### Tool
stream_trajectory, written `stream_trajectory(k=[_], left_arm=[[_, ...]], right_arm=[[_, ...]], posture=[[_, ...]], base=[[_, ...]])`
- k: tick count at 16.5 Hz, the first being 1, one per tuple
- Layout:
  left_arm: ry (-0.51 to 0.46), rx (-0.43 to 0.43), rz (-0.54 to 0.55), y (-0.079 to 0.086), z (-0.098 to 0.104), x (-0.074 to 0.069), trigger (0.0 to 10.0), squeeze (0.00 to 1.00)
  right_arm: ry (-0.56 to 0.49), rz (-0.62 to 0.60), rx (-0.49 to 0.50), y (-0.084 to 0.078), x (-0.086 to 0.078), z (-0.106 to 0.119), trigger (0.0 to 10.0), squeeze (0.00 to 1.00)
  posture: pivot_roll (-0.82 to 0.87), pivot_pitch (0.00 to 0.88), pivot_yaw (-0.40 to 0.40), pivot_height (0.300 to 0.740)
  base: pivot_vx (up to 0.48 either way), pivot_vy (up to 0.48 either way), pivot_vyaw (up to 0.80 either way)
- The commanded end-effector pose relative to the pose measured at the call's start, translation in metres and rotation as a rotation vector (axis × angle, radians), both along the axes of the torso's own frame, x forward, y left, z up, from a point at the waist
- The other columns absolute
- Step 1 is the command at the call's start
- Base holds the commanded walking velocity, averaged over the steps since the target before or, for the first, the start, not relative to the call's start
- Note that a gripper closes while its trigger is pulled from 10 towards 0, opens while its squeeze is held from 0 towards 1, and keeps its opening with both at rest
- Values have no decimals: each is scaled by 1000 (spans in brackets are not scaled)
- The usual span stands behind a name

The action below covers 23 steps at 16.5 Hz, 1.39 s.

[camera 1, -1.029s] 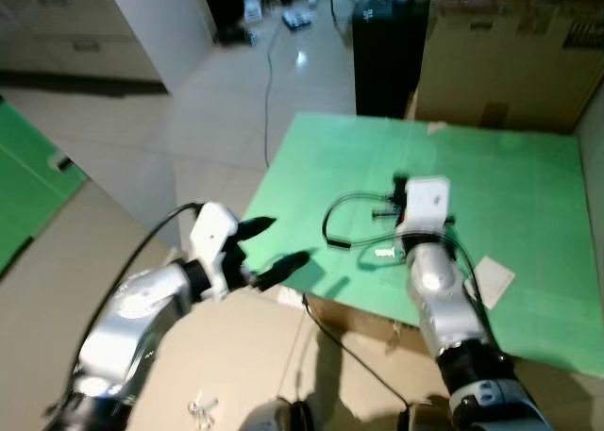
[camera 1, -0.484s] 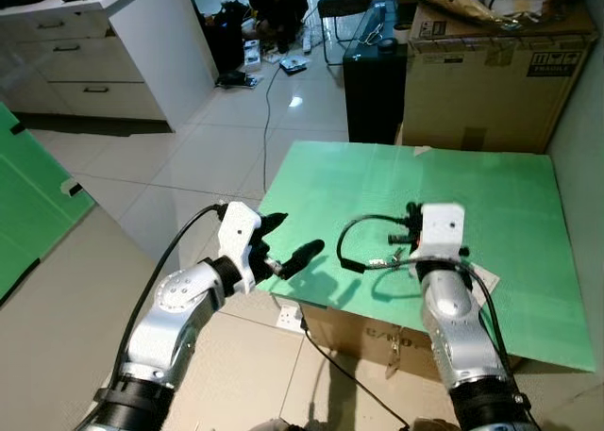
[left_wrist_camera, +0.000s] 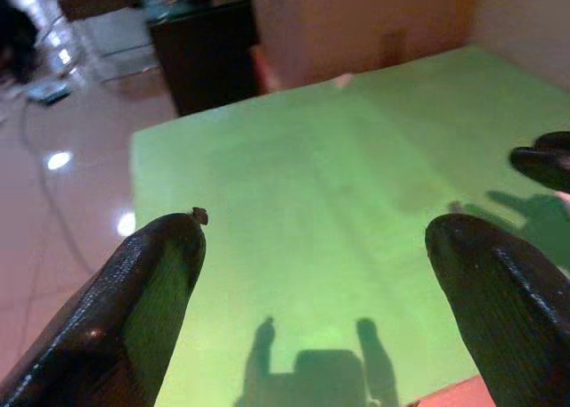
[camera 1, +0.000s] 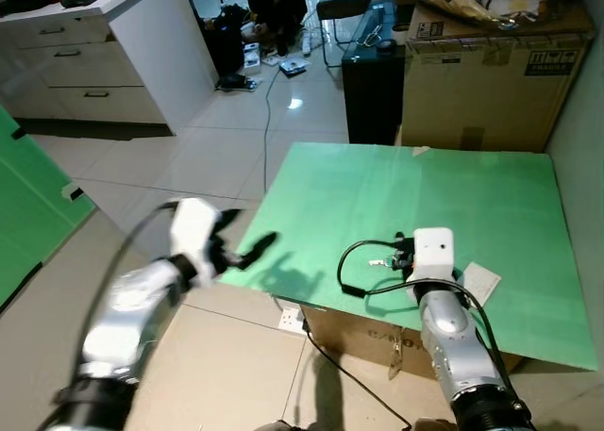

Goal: Hang keys on a hook

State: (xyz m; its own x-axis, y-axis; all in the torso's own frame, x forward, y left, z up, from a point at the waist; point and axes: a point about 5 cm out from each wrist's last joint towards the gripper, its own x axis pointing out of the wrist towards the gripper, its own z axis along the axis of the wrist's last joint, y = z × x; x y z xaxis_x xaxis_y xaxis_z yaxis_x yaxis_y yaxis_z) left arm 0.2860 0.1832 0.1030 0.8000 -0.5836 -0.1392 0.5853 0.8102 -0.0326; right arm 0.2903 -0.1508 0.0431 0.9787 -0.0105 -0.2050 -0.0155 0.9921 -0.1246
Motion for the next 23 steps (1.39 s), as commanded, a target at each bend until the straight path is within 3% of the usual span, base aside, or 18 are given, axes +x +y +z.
stream_trajectory(k=[1, 3, 5, 6, 7, 9, 10, 14, 15, 16, 17, 19, 21, 23], left_arm=[[52, 5, 28, 15, -6, -8, 10000, 0], [121, -1, -24, 21, -13, -28, 10000, 0], [137, 47, -99, 23, -19, -42, 10000, 0], [134, 120, -174, 27, -28, -54, 10000, 0], [153, 130, -172, 35, -34, -58, 10000, 0], [159, 98, -137, 40, -33, -58, 10000, 0], [188, 0, -95, 37, -33, -54, 10000, 0], [241, -67, -78, 26, -45, -60, 10000, 0], [247, -71, -87, 22, -47, -63, 10000, 0], [241, -60, -115, 19, -49, -67, 10000, 0], [233, -72, -129, 16, -52, -70, 10000, 0], [250, -144, 45, 17, -63, -66, 10000, 0], [266, -206, 95, 10, -69, -64, 10000, 0], [287, -239, 72, -12, -74, -74, 10000, 0]], right_arm=[[11, 33, -2, 8, -2, -4, 10000, 1000], [43, 32, -13, 7, -7, -13, 10000, 1000], [59, 28, -7, 8, -9, -17, 10000, 1000], [69, 15, 1, 7, -10, -19, 10000, 1000], [70, 8, 2, 5, -10, -20, 10000, 1000], [66, -1, -1, 3, -11, -20, 10000, 1000], [49, 6, -29, 2, -10, -18, 10000, 1000], [14, 11, -123, 1, -8, -13, 10000, 1000], [18, 16, -106, 2, -8, -14, 10000, 624], [8, 23, -68, 4, -7, -13, 10000, 0], [-17, 24, -44, 6, -5, -10, 10000, 0], [-87, 20, -25, 6, 2, 2, 10000, 0], [-111, 25, -32, 5, 4, 7, 10000, 0], [-122, 39, -45, 2, 10, 12, 10000, 0]], posture=[[22, 128, 250, 740], [41, 161, 259, 740], [46, 174, 264, 740], [53, 192, 275, 740], [50, 201, 283, 740], [47, 211, 289, 740], [40, 216, 291, 740], [34, 227, 296, 740], [38, 233, 297, 740], [41, 240, 296, 740], [45, 254, 291, 740], [33, 279, 271, 740], [21, 288, 261, 740], [1, 308, 244, 740]], base=[[0, 0, 0], [0, 0, 0], [0, 0, 0], [0, 0, 0], [0, 0, 0], [0, 0, 0], [0, 0, 0], [0, 0, 0], [0, 0, 0], [0, 0, 0], [0, 0, 0], [0, 0, 0], [0, 0, 0], [0, 0, 0]])
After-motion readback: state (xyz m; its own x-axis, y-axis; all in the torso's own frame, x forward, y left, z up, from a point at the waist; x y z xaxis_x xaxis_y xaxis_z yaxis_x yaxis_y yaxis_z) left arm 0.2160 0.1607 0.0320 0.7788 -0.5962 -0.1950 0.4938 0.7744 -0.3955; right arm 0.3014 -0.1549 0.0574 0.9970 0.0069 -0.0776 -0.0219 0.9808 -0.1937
